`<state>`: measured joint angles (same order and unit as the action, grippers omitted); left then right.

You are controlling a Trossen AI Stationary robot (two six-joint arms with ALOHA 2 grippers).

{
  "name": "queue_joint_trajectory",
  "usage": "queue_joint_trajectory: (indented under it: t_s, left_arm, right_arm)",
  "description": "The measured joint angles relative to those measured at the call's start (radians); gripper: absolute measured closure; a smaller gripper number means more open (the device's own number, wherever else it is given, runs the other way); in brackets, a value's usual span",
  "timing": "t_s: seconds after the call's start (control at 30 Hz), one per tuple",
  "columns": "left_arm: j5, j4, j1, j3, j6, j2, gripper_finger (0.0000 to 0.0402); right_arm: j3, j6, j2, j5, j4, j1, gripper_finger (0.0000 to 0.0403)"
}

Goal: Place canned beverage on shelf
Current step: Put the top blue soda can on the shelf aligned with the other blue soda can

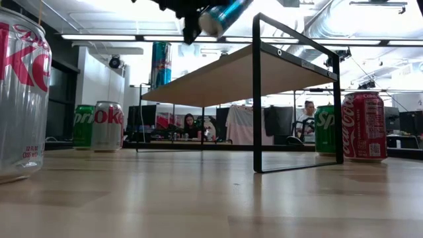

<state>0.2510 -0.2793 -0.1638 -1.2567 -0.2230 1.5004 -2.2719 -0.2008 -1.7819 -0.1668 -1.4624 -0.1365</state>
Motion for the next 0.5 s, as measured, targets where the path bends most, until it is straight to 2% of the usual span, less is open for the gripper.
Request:
queue_joint_trajectory:
  t_s: [0.13,0.33,0.43,0.5]
  left_arm:
    - [-0.002,-0.096,-0.036,0.003,0.016,-0.034,0.0322]
    - [-0.01,-0.155,-0.052,0.002,0.018,-0.106,0.0322]
    - [-0.069,-0.137,-0.042,0.001,0.024,-0.147,0.0322]
    - [-0.108,-0.093,-0.036,0.035,0.015,-0.18,0.0322]
  right_arm:
    - [0.0,-0.007,0.021,0.011,-0.012,-0.02,0.0093]
    - [0.027,0.025,0.084,0.201,-0.041,-0.027,0.0089]
    - [0.128,0.026,0.142,0.237,-0.021,-0.029,0.0088]
    - [0.26,0.017,0.205,0.235,0.023,-0.033,0.0088]
